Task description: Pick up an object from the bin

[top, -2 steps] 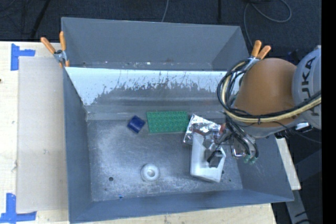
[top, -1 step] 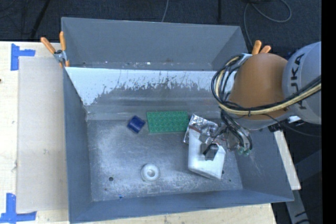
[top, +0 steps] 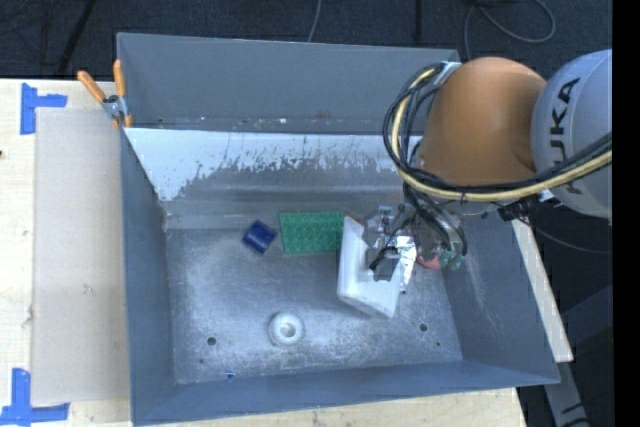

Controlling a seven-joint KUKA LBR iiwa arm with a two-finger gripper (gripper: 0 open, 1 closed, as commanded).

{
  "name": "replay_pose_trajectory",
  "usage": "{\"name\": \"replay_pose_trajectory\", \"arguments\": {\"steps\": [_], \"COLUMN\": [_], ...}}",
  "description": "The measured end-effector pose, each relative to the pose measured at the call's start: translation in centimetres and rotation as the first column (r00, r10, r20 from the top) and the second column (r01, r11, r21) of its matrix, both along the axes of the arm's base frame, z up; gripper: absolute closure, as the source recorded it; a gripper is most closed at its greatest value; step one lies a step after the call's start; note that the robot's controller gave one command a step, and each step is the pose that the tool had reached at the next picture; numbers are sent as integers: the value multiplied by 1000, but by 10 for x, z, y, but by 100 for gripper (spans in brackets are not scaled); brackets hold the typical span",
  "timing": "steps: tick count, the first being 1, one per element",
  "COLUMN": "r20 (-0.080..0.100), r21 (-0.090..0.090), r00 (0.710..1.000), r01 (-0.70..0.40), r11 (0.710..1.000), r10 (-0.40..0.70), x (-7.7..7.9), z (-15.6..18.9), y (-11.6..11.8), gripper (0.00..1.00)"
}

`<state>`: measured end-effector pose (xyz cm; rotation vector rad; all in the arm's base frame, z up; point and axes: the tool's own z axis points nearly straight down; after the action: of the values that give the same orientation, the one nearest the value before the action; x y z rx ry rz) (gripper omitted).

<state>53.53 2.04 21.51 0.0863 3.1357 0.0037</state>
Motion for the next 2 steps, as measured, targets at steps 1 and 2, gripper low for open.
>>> {"name": "replay_pose_trajectory", "arguments": {"steps": [1, 2], "r20": [-8, -5], "r21": [-3, -2], "r00": [1000, 1000], "r01": [-14, -15], "r11": [1000, 1000], "r10": [14, 15], "x": [39, 44], "z": [-66, -55], "y": [-25, -33], "gripper": [100, 100]}}
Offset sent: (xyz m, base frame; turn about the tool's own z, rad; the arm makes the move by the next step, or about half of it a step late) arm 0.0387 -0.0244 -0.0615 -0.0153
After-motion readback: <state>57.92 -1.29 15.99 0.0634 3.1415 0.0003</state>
